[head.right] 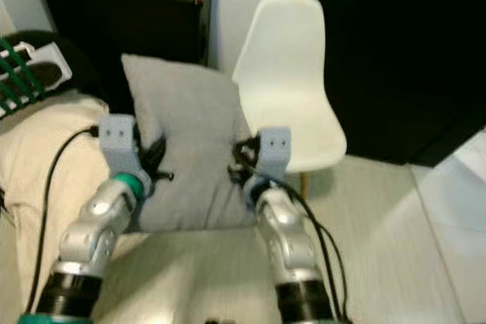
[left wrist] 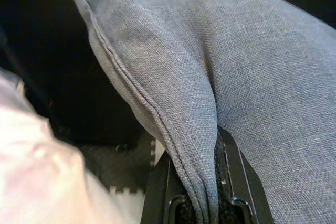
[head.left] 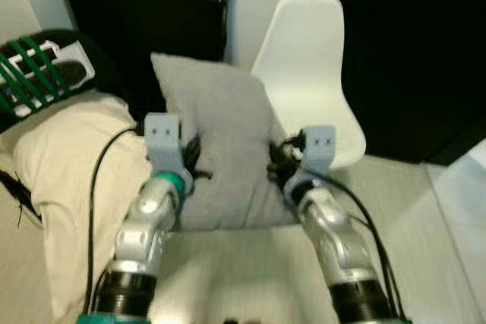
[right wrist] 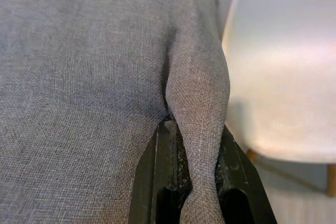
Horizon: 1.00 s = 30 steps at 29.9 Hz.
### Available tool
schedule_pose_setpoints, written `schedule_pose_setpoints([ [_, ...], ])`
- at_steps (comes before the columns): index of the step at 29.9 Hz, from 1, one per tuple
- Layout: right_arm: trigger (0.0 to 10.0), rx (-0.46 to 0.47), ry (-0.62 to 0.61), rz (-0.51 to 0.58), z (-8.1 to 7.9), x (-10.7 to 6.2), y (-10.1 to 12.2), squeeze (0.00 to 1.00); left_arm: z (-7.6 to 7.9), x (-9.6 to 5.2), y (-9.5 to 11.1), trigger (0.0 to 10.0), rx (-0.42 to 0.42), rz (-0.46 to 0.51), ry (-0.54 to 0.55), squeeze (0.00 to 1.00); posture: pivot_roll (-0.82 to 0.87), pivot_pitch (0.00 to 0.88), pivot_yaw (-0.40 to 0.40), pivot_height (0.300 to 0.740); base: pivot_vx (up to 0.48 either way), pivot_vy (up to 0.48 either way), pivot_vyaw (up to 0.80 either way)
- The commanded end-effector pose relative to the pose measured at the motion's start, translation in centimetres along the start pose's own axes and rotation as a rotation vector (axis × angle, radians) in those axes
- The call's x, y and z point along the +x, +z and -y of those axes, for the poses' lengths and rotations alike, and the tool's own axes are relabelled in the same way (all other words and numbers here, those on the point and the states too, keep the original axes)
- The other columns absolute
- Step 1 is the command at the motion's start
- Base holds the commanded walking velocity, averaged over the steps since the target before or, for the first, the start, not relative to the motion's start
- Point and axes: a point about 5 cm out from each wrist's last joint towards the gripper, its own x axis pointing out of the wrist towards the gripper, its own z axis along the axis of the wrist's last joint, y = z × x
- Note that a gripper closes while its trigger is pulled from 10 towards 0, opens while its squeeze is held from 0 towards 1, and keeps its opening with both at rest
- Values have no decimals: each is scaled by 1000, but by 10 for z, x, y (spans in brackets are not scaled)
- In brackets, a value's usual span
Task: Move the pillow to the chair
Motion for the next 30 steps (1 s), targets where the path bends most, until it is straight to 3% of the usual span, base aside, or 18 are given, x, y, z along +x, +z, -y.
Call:
schedule_pose_setpoints([
  [1,10000,6,14,17,-4,-1,1,0,6,0,3,10000,8,13,-26,0,66,35,-14,740,0,-416,0],
  [23,10000,5,2,2,-2,-2,-3,0,6,-1,2,10000,23,6,-29,0,75,31,-23,740,0,-403,0],
  [27,10000,6,1,1,-2,-2,-4,0,9,-2,6,10000,47,29,-60,0,75,31,-23,740,0,-61,0],
  [30,10000,8,0,0,-2,-2,-4,0,12,-3,8,10000,56,24,-90,0,80,32,-20,740,0,472,0],
])
